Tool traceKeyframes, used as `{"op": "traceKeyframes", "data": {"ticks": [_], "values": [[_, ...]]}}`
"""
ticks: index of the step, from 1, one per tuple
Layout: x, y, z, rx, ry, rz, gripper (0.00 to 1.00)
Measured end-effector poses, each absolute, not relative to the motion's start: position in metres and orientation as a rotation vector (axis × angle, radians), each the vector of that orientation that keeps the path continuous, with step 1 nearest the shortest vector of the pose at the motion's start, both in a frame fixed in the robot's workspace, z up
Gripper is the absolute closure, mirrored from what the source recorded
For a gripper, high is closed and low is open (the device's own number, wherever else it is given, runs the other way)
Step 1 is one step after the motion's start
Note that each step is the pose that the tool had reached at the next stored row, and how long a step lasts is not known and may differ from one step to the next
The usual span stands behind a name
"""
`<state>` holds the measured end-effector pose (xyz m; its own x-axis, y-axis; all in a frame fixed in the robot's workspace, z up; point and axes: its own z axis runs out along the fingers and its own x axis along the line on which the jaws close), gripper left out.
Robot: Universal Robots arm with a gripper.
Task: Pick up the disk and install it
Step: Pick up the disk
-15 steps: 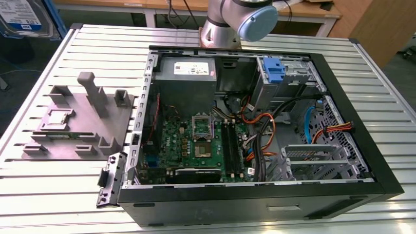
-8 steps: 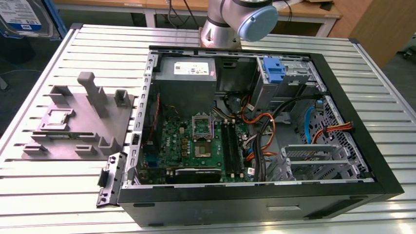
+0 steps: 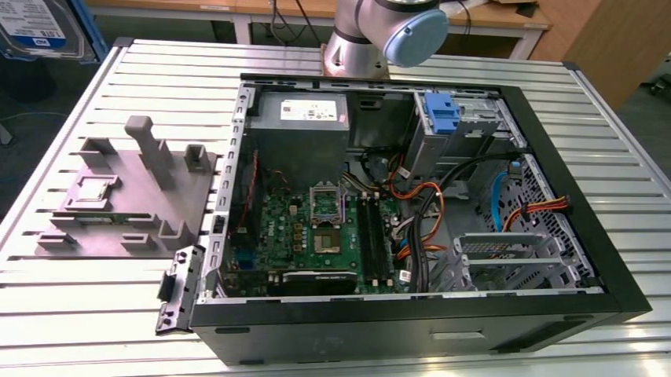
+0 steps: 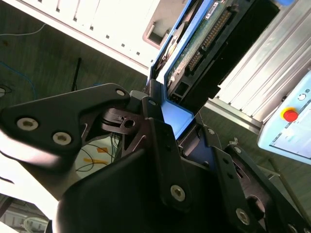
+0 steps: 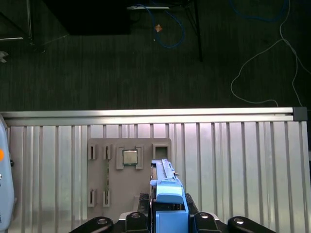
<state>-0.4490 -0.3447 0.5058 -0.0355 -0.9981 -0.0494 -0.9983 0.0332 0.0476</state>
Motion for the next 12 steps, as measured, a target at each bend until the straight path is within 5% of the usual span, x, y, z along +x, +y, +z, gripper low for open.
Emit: {"op": "traceKeyframes", "data": {"ticks": [12], "values": [[-0.4489, -0.3447, 0.5098, -2.180, 2.256, 0.107, 0.64]]}}
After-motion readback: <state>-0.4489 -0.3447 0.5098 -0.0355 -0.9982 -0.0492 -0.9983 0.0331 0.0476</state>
